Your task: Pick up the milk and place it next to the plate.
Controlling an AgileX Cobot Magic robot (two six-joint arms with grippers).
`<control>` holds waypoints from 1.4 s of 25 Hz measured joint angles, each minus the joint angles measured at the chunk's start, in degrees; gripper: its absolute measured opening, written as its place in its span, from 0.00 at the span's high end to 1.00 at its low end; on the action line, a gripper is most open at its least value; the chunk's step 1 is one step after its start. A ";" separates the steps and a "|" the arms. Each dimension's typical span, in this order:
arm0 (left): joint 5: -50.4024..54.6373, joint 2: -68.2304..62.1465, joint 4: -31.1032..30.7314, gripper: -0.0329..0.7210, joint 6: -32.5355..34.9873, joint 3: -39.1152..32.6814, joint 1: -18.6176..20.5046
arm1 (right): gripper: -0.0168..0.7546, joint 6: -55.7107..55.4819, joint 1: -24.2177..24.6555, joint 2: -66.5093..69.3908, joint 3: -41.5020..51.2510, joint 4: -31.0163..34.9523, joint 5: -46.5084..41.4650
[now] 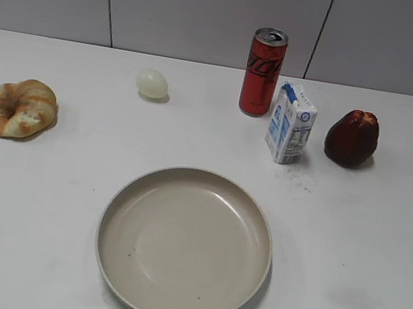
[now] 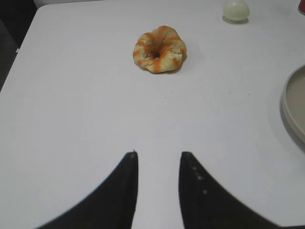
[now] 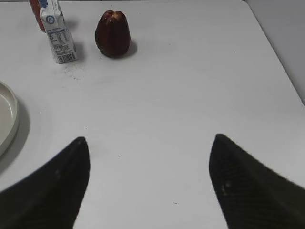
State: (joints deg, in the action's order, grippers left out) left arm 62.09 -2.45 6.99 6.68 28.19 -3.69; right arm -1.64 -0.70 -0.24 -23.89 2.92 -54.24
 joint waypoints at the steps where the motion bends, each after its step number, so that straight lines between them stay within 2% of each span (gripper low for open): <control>1: 0.00 0.00 0.00 0.65 0.00 0.00 0.00 | 0.21 0.00 0.00 0.00 0.00 0.00 0.05; 21: 0.00 0.00 0.00 0.65 0.00 0.00 0.00 | 0.21 0.00 0.00 0.17 -0.22 2.55 1.03; 24: 0.00 0.00 0.00 0.65 0.00 0.00 0.00 | 0.21 0.00 0.00 2.47 -1.32 3.58 7.82; 27: 0.00 0.00 0.00 0.65 0.00 0.00 0.00 | 0.21 0.00 0.00 6.90 -1.58 4.53 19.31; 32: 0.00 0.00 0.00 0.65 0.00 0.00 0.00 | 0.21 0.00 0.00 18.91 -1.64 4.71 37.70; 35: 0.00 0.00 0.00 0.65 0.00 0.00 0.00 | 0.21 0.59 0.00 28.88 -2.93 4.71 43.25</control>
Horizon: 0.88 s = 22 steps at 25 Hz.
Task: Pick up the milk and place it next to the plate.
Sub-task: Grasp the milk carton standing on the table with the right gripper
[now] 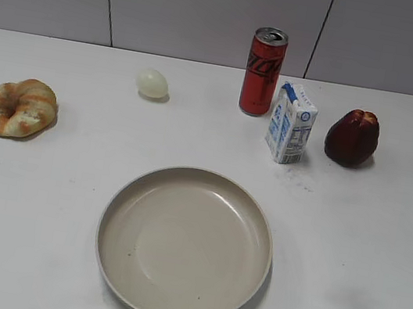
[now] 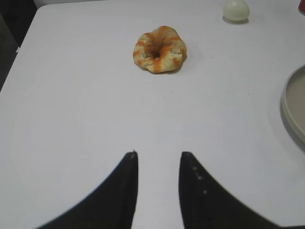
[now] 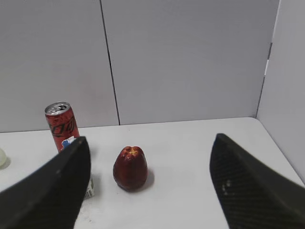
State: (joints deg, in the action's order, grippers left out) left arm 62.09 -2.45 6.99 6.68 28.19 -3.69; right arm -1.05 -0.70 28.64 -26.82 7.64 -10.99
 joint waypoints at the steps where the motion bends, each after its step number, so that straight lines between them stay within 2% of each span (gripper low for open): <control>1: 0.00 0.00 0.00 0.65 0.00 0.00 0.00 | 0.21 1.05 0.00 3.23 -1.11 0.00 0.37; 6: 0.00 0.00 0.00 0.65 0.00 0.00 0.00 | 0.21 6.46 -1.90 23.05 -11.01 0.00 -0.95; 10: 0.00 0.00 0.00 0.65 0.00 0.00 0.00 | 0.21 7.24 -6.20 38.90 -22.66 0.00 -6.17; 16: 0.00 0.00 0.00 0.65 0.00 0.00 0.00 | 0.17 8.43 -13.82 60.08 -41.38 0.00 -18.81; 22: 0.00 0.00 0.00 0.65 0.00 0.00 0.00 | 0.13 7.58 -18.36 78.67 -61.04 -1.68 -31.07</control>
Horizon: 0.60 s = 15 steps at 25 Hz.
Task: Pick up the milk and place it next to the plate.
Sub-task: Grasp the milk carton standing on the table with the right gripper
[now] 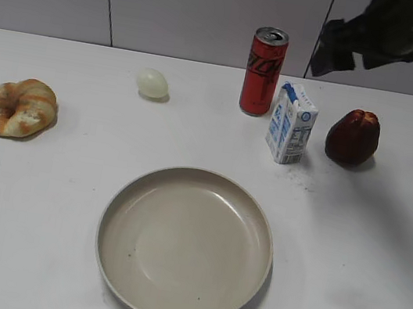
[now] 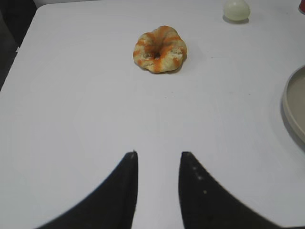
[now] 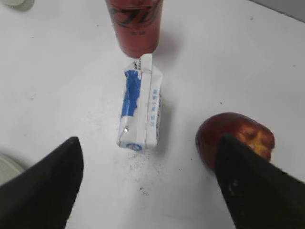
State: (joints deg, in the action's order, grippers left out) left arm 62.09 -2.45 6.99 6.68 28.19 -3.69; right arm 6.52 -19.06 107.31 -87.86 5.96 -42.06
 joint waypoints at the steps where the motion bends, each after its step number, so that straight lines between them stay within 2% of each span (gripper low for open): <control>1: 0.00 0.00 0.00 0.65 0.00 0.00 0.00 | 0.13 -0.72 -0.30 2.76 -2.35 -0.33 -1.23; 6: 0.00 0.00 0.00 0.65 0.00 0.00 0.00 | 0.13 -3.42 -0.46 12.54 -11.53 -0.79 -4.67; 12: 0.00 0.00 0.00 0.65 0.00 0.00 0.00 | 0.16 -4.17 -0.46 17.97 -12.84 -1.01 -4.43; 15: 0.00 0.00 0.00 0.65 0.00 0.00 0.00 | 0.23 -4.17 -0.46 19.83 -12.90 -0.94 -3.67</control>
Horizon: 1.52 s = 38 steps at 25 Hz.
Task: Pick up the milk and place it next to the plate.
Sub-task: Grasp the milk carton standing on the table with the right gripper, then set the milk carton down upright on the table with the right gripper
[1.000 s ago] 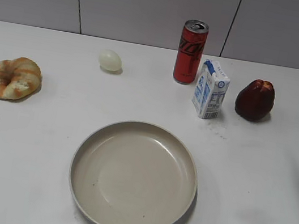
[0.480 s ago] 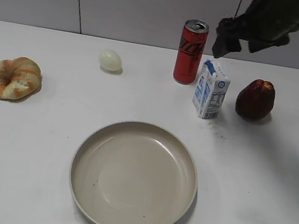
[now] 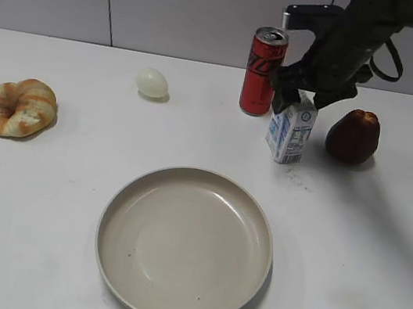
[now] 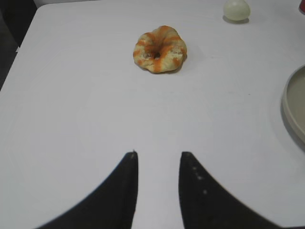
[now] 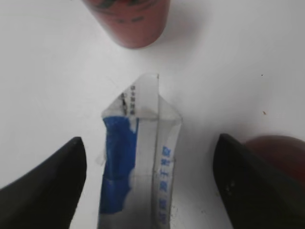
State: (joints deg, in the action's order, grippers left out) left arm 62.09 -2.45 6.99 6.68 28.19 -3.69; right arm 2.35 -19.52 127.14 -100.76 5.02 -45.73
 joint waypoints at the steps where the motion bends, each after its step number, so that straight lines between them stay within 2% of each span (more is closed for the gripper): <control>1: 0.00 0.00 0.00 0.65 0.00 0.00 0.00 | 0.26 0.00 0.00 0.62 0.00 0.04 0.12; 9: 0.00 0.00 0.00 0.65 0.00 0.00 0.00 | 0.54 -0.15 0.00 1.80 0.00 0.48 1.53; 12: 0.00 0.00 0.00 0.65 0.00 0.00 0.00 | 0.59 -0.15 0.00 1.80 0.00 0.48 1.60; 30: 0.00 0.00 0.00 0.65 0.00 0.00 0.00 | 0.61 5.66 -0.51 -2.71 -0.19 0.42 -3.05; 34: 0.00 0.00 0.00 0.65 0.00 0.00 0.00 | 0.61 5.89 -2.86 -5.58 -0.26 0.42 -4.04; 38: 0.00 0.00 0.00 0.65 0.00 0.00 0.00 | 0.61 5.87 -7.78 -8.16 -0.74 0.42 -4.89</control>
State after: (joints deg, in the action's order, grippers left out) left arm 62.09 -2.45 6.99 6.68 28.19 -3.69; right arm 8.22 -27.30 118.98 -101.49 5.44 -50.62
